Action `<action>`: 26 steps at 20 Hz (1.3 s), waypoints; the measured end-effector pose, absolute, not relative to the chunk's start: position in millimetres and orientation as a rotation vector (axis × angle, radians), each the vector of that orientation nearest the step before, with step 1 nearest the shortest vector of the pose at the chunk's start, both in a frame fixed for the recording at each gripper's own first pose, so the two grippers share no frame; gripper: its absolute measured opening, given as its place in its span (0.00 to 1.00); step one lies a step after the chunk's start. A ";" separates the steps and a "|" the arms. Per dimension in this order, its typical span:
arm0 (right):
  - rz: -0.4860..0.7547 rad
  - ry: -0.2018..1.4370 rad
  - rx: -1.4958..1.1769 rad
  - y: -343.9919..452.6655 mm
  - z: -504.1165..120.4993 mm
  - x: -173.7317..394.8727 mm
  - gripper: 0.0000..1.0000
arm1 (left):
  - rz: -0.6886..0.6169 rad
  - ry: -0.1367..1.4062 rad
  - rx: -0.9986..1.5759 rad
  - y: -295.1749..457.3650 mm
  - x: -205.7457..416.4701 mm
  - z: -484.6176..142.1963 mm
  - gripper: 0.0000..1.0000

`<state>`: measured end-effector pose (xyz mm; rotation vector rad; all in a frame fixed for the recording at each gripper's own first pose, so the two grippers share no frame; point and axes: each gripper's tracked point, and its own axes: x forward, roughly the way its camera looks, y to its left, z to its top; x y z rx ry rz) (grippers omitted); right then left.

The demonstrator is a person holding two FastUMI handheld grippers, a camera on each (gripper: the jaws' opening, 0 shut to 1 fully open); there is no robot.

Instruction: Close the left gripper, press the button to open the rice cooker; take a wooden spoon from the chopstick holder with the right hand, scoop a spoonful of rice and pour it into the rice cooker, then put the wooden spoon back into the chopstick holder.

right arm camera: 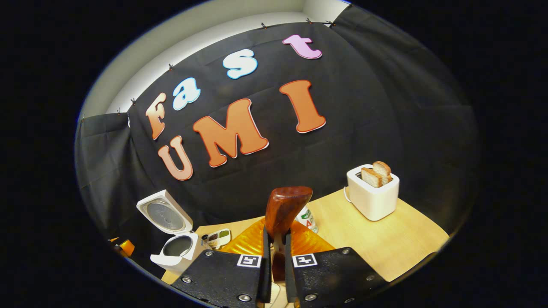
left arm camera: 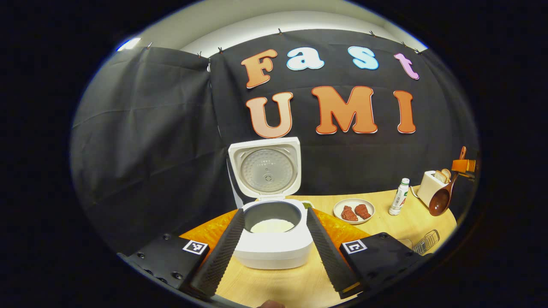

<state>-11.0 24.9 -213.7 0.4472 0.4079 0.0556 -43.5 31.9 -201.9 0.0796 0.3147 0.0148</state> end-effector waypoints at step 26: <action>0.015 0.636 0.566 -24.3 -385.3 -80.7 0.18 | 0.025 0.302 0.152 4.9 -25.1 -185.5 1.00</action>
